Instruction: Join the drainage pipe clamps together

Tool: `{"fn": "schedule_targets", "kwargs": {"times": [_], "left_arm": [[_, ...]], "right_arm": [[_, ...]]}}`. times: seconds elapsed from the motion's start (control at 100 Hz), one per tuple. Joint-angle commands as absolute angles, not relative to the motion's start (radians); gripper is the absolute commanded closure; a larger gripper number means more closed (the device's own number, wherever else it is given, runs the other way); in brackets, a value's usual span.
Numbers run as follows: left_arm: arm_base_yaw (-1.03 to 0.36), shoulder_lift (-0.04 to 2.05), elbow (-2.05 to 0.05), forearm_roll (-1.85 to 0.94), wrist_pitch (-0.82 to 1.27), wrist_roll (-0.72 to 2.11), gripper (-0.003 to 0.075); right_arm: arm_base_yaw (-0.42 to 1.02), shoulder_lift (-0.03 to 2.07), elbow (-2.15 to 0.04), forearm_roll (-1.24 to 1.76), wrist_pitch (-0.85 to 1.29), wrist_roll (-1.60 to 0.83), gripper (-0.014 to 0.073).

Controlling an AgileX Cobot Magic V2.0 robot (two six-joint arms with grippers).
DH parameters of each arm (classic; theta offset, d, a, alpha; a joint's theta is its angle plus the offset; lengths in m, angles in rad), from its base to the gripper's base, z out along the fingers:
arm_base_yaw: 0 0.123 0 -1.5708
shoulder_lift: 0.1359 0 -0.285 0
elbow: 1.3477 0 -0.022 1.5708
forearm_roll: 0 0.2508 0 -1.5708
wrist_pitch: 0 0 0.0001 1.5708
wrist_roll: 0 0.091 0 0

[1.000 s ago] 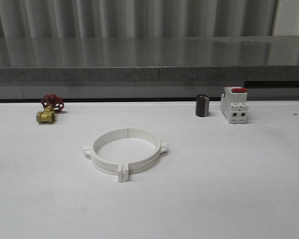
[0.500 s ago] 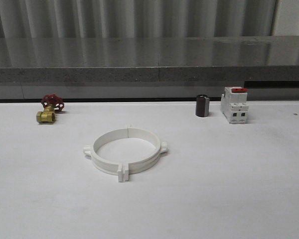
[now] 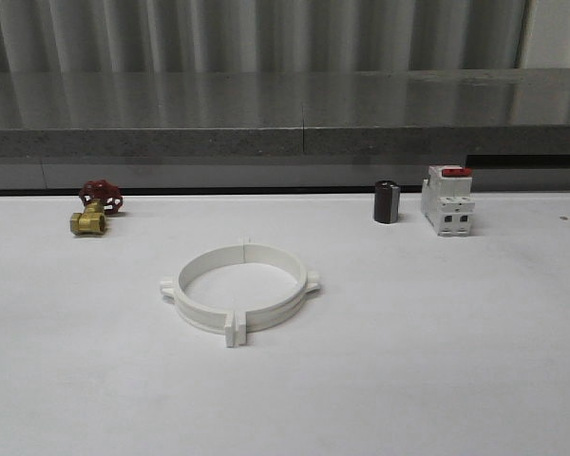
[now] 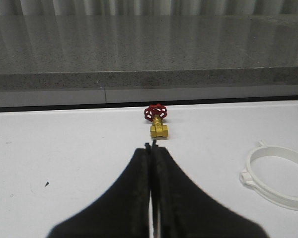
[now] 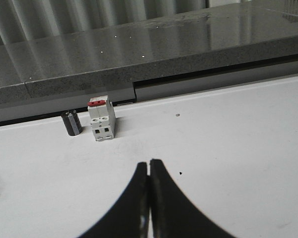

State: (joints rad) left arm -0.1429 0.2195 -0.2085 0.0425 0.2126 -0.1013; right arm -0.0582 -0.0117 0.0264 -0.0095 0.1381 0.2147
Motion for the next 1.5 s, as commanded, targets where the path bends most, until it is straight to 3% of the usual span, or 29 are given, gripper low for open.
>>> {"fn": "schedule_targets", "kwargs": {"times": [0.0,0.36,1.49], "left_arm": [[-0.119,0.219,-0.177,0.024,0.029,-0.087,0.0740],[-0.045,-0.043,0.012,0.024,-0.020,-0.089,0.0740],[-0.044,-0.037,0.030,0.052,0.021,-0.102,0.0740]], "right_arm": [[-0.066,-0.030,0.012,-0.022,0.058,0.212,0.0711],[-0.066,-0.030,0.012,-0.022,0.058,0.212,0.0711],[-0.066,-0.029,0.012,-0.022,0.058,0.212,0.0711]]}}
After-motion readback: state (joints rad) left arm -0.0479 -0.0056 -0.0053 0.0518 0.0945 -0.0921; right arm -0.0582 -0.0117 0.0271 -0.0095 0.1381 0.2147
